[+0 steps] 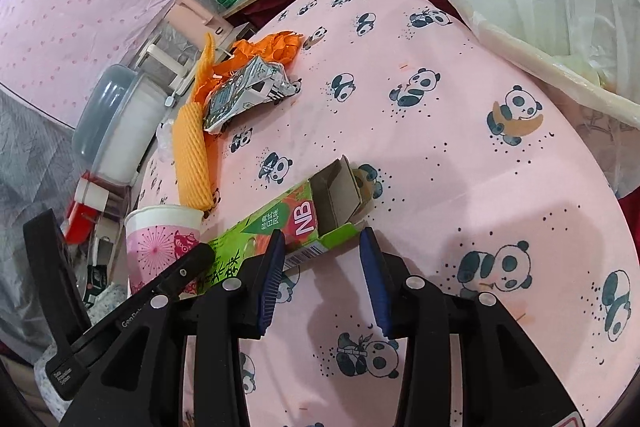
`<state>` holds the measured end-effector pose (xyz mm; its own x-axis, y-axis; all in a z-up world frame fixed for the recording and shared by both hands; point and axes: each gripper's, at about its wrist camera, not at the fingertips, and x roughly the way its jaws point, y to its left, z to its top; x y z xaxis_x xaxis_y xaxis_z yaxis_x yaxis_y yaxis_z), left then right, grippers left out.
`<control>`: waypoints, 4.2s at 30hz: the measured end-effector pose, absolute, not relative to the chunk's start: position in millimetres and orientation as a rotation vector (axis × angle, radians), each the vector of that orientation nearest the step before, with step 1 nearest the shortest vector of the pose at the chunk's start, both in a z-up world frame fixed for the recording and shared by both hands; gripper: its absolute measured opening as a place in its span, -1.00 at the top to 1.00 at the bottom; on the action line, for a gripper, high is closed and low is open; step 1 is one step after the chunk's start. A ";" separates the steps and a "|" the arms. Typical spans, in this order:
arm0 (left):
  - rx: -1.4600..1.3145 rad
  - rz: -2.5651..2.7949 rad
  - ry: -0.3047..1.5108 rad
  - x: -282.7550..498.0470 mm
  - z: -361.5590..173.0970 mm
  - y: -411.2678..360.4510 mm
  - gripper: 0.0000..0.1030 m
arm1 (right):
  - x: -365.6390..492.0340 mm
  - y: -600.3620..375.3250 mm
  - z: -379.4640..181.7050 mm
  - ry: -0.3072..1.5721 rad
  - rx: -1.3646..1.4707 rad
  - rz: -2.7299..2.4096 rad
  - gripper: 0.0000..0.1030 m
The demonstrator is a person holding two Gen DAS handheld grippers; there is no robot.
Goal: Collect trash
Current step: 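Close the right gripper on the green NB carton while the left lifts the cup, then carry the pink cup and green carton over the white trash bin, then open both grippers to drop the cup and carton into the bin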
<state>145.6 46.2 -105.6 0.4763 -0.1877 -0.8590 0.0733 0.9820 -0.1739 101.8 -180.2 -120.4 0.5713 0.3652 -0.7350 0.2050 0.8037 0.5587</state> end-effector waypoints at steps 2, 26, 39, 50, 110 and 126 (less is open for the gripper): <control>-0.116 -0.162 1.063 146.4 -105.3 46.4 -0.05 | 105.5 -179.9 -123.2 0.978 0.685 0.120 0.32; -0.082 -0.168 0.957 140.7 -62.8 57.3 0.18 | 111.3 -188.5 -103.9 0.938 0.596 0.052 0.34; -0.065 -0.186 0.994 153.4 -74.0 47.9 0.18 | 153.5 -181.8 -123.2 1.002 0.531 0.138 0.81; -0.056 -0.207 0.970 146.1 -61.9 39.8 0.18 | 134.1 -184.1 -80.4 0.891 0.486 0.111 0.94; 0.249 -0.635 0.867 156.2 -25.7 -272.3 -0.56 | 67.2 -422.7 23.5 0.526 0.480 -0.376 0.90; 0.189 -0.535 0.845 159.7 -11.1 -221.9 -0.70 | 67.5 -384.1 45.7 0.505 0.434 -0.346 0.23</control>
<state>159.7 -221.9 -11.1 0.5415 -0.3743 -0.7528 0.5206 0.8524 -0.0493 67.5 -384.1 45.7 0.8213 -0.2102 -0.5304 0.4190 0.8532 0.3107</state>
